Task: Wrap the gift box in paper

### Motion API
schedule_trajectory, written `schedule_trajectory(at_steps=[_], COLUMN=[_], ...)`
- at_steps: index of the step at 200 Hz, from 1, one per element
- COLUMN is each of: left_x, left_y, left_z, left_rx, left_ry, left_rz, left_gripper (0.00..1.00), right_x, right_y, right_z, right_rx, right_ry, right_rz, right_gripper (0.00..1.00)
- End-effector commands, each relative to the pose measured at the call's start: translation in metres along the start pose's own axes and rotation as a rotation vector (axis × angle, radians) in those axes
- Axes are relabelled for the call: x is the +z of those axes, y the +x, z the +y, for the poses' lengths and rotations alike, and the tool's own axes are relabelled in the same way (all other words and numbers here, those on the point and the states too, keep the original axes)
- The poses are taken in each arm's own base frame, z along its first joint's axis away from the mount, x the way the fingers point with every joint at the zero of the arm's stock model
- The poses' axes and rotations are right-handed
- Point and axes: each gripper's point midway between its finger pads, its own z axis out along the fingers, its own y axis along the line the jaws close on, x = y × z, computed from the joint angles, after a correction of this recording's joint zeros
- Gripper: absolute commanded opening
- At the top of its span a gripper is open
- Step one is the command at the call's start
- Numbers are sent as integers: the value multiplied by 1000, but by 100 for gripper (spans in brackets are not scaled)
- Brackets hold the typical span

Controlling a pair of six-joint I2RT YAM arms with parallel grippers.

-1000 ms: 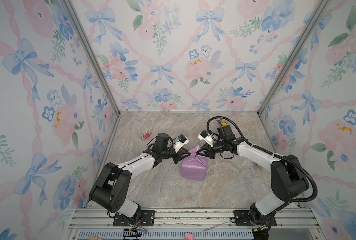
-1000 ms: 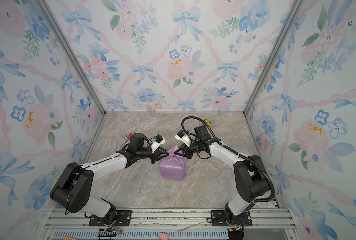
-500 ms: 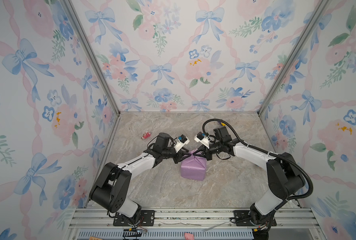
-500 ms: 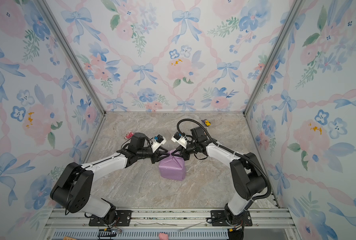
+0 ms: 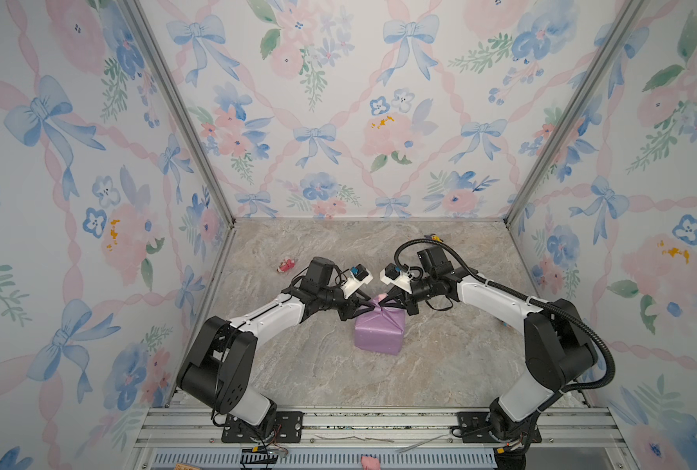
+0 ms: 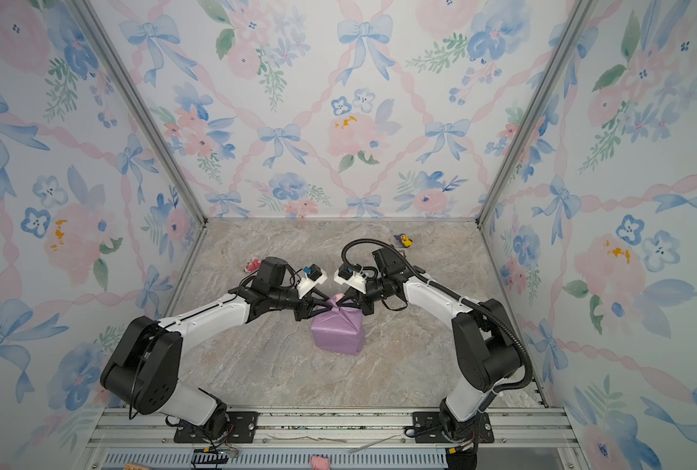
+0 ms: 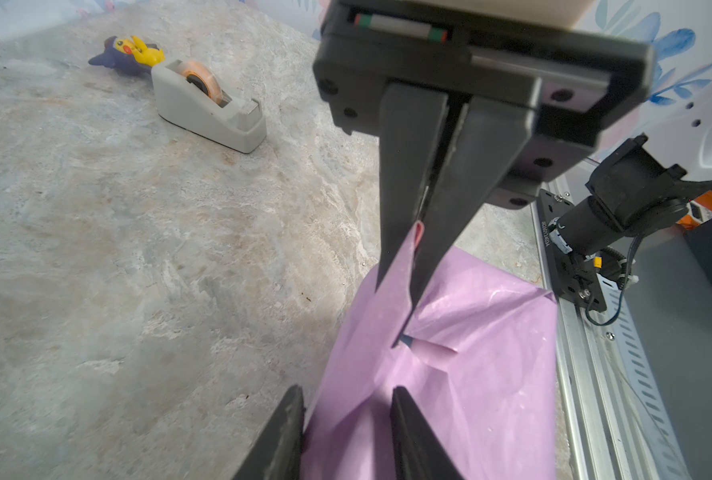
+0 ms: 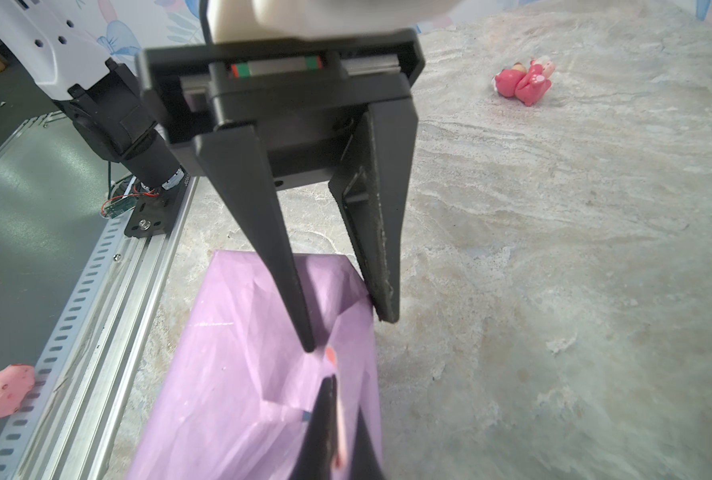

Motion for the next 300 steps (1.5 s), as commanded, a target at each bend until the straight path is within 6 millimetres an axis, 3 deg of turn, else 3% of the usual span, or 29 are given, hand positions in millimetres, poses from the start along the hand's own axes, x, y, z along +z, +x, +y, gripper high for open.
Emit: schedule_trajectory(at_steps=[1,32,60,87,130,160,173,176,192,221,266,287,300], left_x=[3,7,5,4,-2,-8,-13,-13,-16,-18,-21,-24,-26], left_y=[8,6,4,3,-1,-10,-19,-9,-9,-9,-8,-7,-6], left_z=[0,0,-1,4,5,-1,2,2,7,9,2,4,4], left_rx=[-15,-25,-10,-11,-33,-45,-56,-74,-96,-117,-139,-157,-166], left_ry=[29,58,47,-12,-83,-124,-170,-179,-248,-305,-336,-373,-395], left_rz=[31,30,27,40,25,-62,-122,-114,-138,-162,-194,-207,-221], left_gripper=[36,29,19,12,5,4,4,4,4,4,5,5,6], right_x=[-7,-9,-12,-34,-65,-90,-95,-96,-94,-99,-120,-119,-109], right_y=[-14,-21,-23,-36,-22,1,11,14,29,33,28,12,6], right_z=[9,8,0,-5,-1,2,13,16,33,48,18,-4,-14], right_rx=[-59,-66,22,126,339,653,781,805,906,992,1003,942,903], right_ry=[-40,-51,-10,97,321,503,542,552,597,597,686,680,663], right_rz=[-26,-33,-58,-151,-186,-211,-229,-230,-241,-371,-410,-376,-315], right_gripper=[0,1,22,36,45,49,50,49,49,52,53,50,50])
